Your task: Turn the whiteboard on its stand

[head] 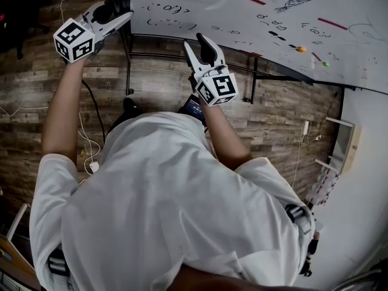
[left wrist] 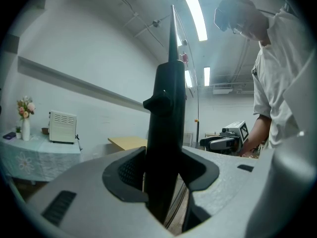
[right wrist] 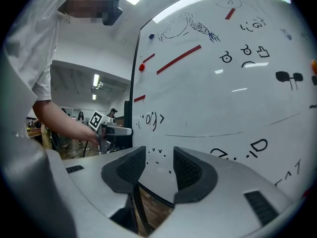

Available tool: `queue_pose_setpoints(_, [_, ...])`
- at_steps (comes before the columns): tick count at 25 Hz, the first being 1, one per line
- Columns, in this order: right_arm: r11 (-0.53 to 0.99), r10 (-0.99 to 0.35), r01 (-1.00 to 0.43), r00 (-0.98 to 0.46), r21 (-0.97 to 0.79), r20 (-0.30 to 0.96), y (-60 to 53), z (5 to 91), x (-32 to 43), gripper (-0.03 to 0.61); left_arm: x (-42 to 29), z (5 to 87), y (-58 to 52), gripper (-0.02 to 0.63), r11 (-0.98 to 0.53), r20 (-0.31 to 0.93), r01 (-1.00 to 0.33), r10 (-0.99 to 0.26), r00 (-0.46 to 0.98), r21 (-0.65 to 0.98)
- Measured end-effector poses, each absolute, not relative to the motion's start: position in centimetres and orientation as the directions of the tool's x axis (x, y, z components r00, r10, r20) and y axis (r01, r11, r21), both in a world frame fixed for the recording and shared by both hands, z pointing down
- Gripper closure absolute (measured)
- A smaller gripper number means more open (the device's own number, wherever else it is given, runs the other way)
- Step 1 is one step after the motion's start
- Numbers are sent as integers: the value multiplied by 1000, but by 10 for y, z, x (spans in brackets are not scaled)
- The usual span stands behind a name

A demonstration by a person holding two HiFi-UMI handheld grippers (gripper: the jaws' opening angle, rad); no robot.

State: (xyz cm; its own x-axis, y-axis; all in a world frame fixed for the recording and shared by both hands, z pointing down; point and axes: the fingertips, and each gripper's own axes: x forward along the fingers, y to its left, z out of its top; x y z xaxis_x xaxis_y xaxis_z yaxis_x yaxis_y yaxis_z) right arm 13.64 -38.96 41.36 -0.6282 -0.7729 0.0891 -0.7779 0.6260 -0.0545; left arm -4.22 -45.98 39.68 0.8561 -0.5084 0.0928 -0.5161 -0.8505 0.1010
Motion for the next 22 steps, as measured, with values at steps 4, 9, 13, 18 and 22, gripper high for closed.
queue_pose_setpoints(4, [636,-765,-770,-638,-56,85,-390,411,136,407,-44,396,-458,425,-845,97,-524,-516,851,103])
queue_pose_setpoints(9, [644,-758,-763,-647,-61,83,-390,411,138,408,-44,394,-457,425,-841,100,-532,-523,846,103])
queue_pose_setpoints(13, [648,-754,-758,-652,-71,79,-388,410,140,407,-44,390,-456,425,-839,110,-536,-526,843,98])
queue_pose_setpoints(18, [642,-759,-763,-646,-70,79,-388,410,149,407,-43,391,-456,425,-837,112,-539,-529,841,96])
queue_pose_setpoints(22, [634,-766,-771,-637,-63,79,-386,410,155,407,-43,390,-456,425,-837,105,-539,-530,841,91])
